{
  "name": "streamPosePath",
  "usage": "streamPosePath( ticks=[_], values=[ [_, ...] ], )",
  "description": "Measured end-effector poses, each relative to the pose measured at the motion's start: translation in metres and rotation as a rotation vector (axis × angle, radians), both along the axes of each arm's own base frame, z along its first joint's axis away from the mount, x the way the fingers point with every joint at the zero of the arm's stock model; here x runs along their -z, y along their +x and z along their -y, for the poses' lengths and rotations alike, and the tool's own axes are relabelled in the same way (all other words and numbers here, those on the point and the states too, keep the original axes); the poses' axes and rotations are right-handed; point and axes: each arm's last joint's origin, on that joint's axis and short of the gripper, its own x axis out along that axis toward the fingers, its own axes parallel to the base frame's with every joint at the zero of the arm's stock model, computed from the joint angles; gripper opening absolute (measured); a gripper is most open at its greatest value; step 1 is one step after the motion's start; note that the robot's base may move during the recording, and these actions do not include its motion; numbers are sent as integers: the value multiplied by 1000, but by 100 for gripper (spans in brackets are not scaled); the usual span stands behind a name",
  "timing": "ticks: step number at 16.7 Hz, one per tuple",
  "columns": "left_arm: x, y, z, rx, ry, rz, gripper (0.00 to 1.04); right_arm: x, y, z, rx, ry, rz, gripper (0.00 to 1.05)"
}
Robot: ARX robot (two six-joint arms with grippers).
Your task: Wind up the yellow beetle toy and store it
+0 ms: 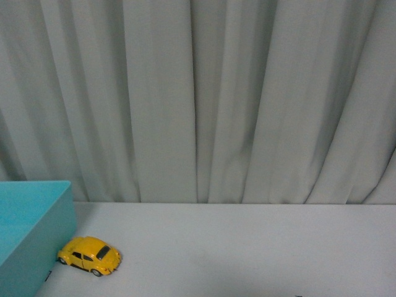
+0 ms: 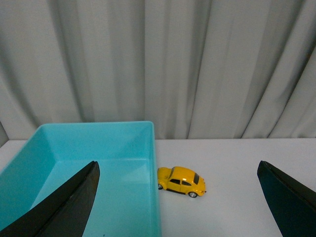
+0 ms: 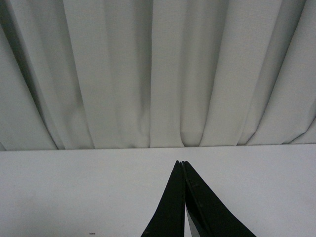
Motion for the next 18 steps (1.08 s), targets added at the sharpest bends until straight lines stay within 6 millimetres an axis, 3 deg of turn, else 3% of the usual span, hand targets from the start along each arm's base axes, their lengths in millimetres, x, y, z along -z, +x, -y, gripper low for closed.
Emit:
streamPosePath(
  ticks=[3,5,18],
  values=[
    [0,0,0,0,0,0,98,5,-13,0,0,0,39,2],
    [0,0,0,0,0,0,98,16,-19,0,1,0,-24,2],
    [0,0,0,0,0,0,98,7,-49,0,1,1,24,2]
  ],
)
